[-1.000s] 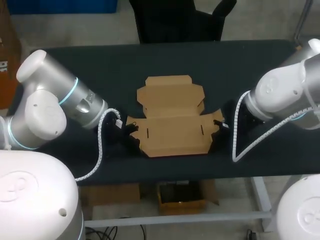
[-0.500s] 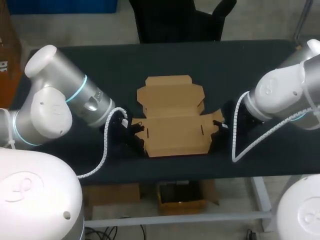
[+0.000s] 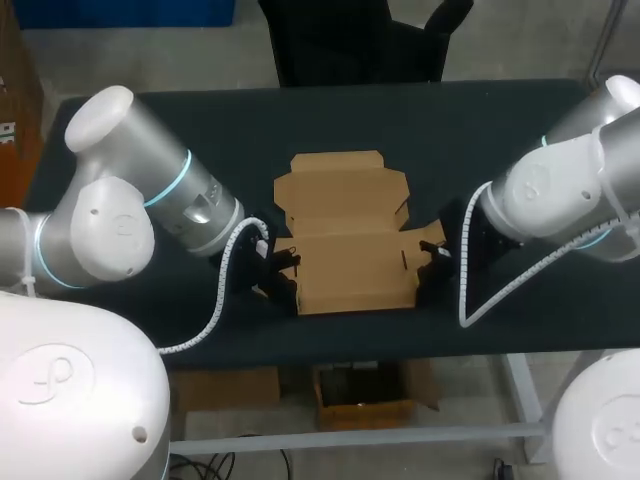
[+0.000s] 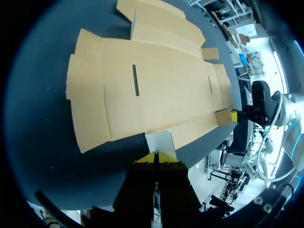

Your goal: Assemble the packaging by folding the flat box into shape, placing the metal phone stand inside, and closing the box properly

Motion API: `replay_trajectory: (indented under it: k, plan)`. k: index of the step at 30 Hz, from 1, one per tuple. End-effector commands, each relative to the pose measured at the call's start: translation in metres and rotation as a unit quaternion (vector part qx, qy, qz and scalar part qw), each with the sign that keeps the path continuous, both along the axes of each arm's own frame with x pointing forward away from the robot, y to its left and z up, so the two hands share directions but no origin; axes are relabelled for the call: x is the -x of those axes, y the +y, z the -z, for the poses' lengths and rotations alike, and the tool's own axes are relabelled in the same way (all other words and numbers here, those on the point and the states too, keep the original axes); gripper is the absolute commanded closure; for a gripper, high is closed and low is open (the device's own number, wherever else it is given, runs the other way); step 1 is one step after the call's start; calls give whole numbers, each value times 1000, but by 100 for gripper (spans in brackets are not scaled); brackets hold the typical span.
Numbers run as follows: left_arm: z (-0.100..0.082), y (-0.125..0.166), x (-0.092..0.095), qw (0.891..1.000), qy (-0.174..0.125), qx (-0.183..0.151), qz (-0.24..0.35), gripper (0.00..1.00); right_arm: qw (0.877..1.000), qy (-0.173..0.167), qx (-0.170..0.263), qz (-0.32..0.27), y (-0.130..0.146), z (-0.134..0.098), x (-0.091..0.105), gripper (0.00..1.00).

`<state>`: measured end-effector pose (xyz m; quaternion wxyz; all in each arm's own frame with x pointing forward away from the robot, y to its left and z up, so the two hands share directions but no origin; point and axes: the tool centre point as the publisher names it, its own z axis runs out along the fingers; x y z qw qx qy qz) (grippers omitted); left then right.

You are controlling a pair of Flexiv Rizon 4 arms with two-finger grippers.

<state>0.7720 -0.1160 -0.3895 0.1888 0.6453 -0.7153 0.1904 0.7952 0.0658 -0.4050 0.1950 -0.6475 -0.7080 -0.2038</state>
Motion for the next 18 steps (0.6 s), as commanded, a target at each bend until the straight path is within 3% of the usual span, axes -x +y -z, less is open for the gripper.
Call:
replay_trajectory:
  k: [1,18]
  plan:
    - [3,-6,-3,1000,4,-9,2,100,1000,-3,15,2,7,1,2,100]
    - [4,-19,-5,1000,-8,-26,5,100,1000,-1,30,-8,18,2,5,100]
